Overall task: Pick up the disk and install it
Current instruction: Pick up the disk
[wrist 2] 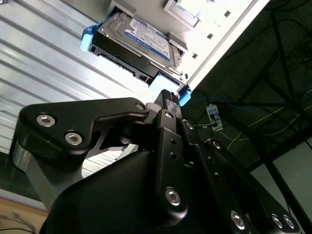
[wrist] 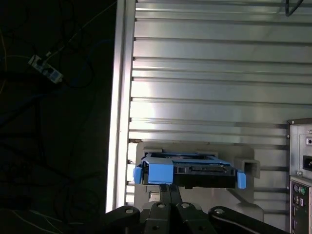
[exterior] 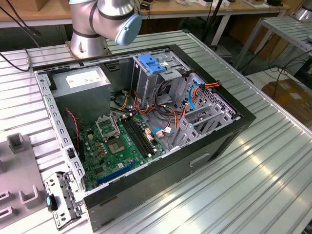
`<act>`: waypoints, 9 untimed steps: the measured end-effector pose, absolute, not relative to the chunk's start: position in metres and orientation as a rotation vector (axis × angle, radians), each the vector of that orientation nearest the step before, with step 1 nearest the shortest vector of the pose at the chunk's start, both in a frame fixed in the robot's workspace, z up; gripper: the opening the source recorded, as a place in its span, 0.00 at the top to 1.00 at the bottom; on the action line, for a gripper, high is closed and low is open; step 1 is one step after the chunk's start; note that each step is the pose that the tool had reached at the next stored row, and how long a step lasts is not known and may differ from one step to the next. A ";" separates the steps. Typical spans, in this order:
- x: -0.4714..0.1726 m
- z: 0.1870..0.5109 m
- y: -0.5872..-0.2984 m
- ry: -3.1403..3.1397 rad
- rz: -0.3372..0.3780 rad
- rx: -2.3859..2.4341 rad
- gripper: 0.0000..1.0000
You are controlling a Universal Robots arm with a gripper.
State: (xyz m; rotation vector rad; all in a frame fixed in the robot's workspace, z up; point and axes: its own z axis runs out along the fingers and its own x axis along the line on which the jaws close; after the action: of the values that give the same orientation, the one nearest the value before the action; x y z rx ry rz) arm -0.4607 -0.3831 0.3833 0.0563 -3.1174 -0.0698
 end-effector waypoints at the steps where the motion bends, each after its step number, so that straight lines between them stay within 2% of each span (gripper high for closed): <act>1: -0.461 0.383 -0.383 -3.117 -0.070 0.058 0.89; 9: -0.461 0.383 -0.383 -3.084 -0.065 0.422 0.89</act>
State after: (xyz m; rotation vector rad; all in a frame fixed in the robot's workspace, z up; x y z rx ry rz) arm -0.4607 -0.3831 0.3831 0.4219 -3.0842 -0.0650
